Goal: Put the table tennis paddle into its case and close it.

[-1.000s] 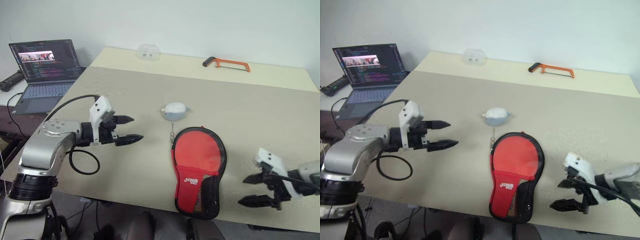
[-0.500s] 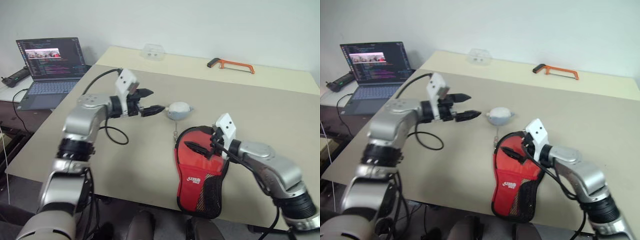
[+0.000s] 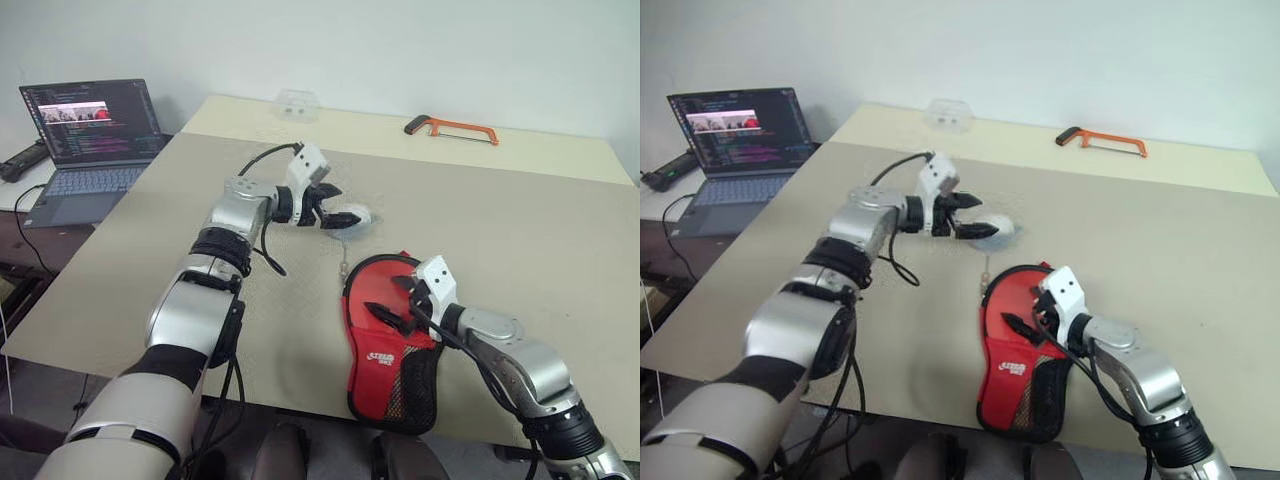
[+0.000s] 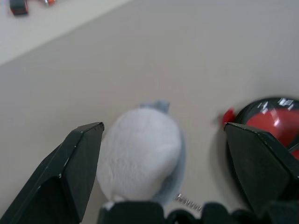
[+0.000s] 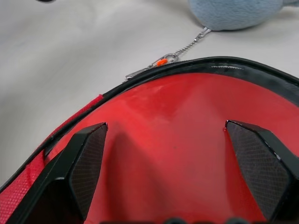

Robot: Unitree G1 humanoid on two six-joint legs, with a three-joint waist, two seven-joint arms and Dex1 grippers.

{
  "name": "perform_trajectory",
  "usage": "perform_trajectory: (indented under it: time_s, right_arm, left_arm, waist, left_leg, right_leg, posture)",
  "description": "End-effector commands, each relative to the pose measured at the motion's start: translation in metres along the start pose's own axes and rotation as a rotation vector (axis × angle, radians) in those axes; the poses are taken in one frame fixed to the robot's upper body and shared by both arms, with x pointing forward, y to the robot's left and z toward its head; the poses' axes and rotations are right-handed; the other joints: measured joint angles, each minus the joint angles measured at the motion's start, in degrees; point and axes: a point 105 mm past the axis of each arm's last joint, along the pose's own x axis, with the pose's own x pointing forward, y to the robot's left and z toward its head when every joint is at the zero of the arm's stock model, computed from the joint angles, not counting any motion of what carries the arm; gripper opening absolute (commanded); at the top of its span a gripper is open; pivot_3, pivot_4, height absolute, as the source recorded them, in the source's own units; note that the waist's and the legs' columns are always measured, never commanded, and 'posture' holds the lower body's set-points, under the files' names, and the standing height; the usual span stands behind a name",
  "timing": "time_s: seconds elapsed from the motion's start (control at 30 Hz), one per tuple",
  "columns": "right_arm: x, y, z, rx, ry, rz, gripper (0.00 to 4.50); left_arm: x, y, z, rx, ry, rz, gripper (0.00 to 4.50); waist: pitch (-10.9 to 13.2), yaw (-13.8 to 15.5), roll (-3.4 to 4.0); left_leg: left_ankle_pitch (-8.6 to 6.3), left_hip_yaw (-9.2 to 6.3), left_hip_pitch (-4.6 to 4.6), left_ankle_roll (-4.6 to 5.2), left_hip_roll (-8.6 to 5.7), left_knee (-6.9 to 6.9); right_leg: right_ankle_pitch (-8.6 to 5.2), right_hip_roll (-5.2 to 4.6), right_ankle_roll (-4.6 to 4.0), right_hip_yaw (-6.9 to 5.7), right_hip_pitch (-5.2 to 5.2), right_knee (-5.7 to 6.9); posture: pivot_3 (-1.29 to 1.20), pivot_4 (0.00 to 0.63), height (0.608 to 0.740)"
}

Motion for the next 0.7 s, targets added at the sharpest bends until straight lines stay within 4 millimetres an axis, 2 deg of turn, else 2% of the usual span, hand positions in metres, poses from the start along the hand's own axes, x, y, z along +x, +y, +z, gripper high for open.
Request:
perform_trajectory:
  time_s: [0.03, 0.2, 0.43, 0.57, 0.67, 0.7]
  right_arm:
    - [0.004, 0.007, -0.009, 0.012, 0.037, 0.025, 4.43]
    - [0.006, 0.013, -0.011, 0.018, 0.042, 0.037, 4.43]
    - [0.004, 0.017, -0.016, 0.006, 0.068, 0.044, 4.43]
    - [0.005, 0.019, -0.015, 0.0, 0.074, 0.051, 4.43]
    - [0.005, 0.021, -0.013, 0.006, 0.074, 0.06, 4.5]
    - [0.006, 0.022, -0.013, 0.006, 0.075, 0.061, 4.5]
  left_arm:
    - [0.004, 0.01, 0.001, 0.146, 0.087, 0.096, 4.5]
    - [0.017, 0.006, 0.003, 0.168, 0.102, 0.12, 4.5]
    - [0.037, -0.003, -0.013, 0.184, 0.186, 0.178, 4.5]
    - [0.04, -0.002, -0.025, 0.188, 0.246, 0.233, 4.5]
    - [0.041, 0.001, -0.027, 0.172, 0.251, 0.287, 3.9]
    - [0.042, 0.002, -0.028, 0.168, 0.251, 0.294, 3.54]
  waist:
    - [0.0, -0.1, 0.0]
    - [0.0, -0.1, -0.01]
    - [0.0, -0.2, -0.02]
    - [0.0, -0.2, -0.02]
    - [0.0, -0.2, -0.02]
    - [0.0, -0.2, -0.02]
  left_leg:
    - [0.0, 0.0, 0.03, 0.0, 0.0, 0.0]
    - [0.0, 0.01, 0.04, 0.0, 0.0, 0.0]
    - [0.0, 0.02, 0.08, 0.0, 0.0, 0.0]
    - [0.0, 0.03, 0.13, -0.01, 0.0, -0.01]
    - [0.01, 0.03, 0.15, -0.01, -0.01, -0.01]
    - [0.01, 0.03, 0.15, -0.01, -0.01, -0.01]
  right_leg:
    - [0.0, 0.0, 0.0, 0.01, 0.02, 0.01]
    - [0.0, 0.0, 0.0, 0.01, 0.02, 0.04]
    - [0.0, -0.01, 0.0, 0.02, 0.04, 0.06]
    - [0.0, 0.0, 0.0, 0.04, 0.06, 0.08]
    - [0.0, 0.0, 0.0, 0.04, 0.07, 0.09]
    - [0.0, -0.01, 0.0, 0.04, 0.07, 0.09]
  posture:
    - [0.0, 0.15, 0.74]
    - [0.0, 0.15, 0.74]
    - [0.0, 0.15, 0.74]
    - [0.0, 0.15, 0.74]
    - [0.0, 0.15, 0.74]
    - [0.0, 0.15, 0.74]
